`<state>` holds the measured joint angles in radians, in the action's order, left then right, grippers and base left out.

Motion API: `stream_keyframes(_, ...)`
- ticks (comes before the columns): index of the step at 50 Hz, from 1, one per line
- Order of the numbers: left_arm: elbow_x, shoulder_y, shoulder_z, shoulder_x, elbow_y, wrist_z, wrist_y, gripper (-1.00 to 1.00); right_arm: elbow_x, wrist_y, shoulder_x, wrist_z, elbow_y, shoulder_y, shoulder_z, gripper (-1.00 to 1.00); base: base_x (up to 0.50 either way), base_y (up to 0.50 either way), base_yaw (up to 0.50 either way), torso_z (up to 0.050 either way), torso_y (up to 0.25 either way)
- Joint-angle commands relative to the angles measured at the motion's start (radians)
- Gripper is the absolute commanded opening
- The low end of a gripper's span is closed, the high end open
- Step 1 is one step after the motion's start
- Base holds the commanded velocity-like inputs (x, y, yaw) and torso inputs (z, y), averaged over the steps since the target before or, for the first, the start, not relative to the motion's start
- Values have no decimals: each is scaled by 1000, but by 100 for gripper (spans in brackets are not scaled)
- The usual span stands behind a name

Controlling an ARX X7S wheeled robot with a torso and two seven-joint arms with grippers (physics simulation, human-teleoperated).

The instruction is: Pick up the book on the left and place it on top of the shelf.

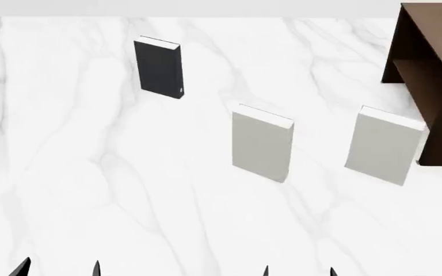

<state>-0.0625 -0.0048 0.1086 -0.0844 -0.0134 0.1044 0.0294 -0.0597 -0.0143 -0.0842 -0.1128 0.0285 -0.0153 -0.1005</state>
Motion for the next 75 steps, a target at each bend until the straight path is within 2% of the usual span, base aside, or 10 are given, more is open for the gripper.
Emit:
stream_keyframes(1,-14,-1,16,-15,-2,14,5,100,-45,23,-11,0,-9,-2,-9,100,0,-500,0,0,0)
stream_keyframes(14,-12,-4,35,-26,7,40,-13,100,-27,35,-29,-42,-60,6,-25,100,0,-75,0,0,0)
stream_keyframes(19,-23,-13,46,-29,138,61,-180,100,-49,137,-43,-55,-164,-9,-17,100,0,0,0,0,0)
stream_keyframes(23,-96,-60,16,-36,304,62,-377,100,-81,346,-83,-25,-333,-47,-39,100,0,0,0,0,0)
stream_keyframes(28,-216,-302,-39,-88,521,67,-793,100,-185,805,-121,-44,-586,-295,8,100,0,0,0,0,0)
stream_keyframes(33,-328,-582,-122,-107,589,83,-1103,100,-266,1132,-112,-60,-634,-593,48,100,0,0,0,0,0)
stream_keyframes(37,-331,-796,-87,-151,584,97,-1234,100,-331,1361,-74,-52,-559,-830,108,100,0,0,0,0,0)
stream_keyframes(39,-342,-852,-97,-148,563,95,-1271,100,-325,1372,-79,-59,-533,-886,97,100,0,0,0,0,0)
stream_keyframes(46,-342,-980,-115,-157,480,94,-1300,100,-316,1394,-87,-63,-455,-1026,67,100,0,0,0,0,0)
stream_keyframes(75,-335,-963,-126,-196,431,85,-1244,100,-320,1341,-95,-60,-376,-1026,13,100,460,0,0,0,1)
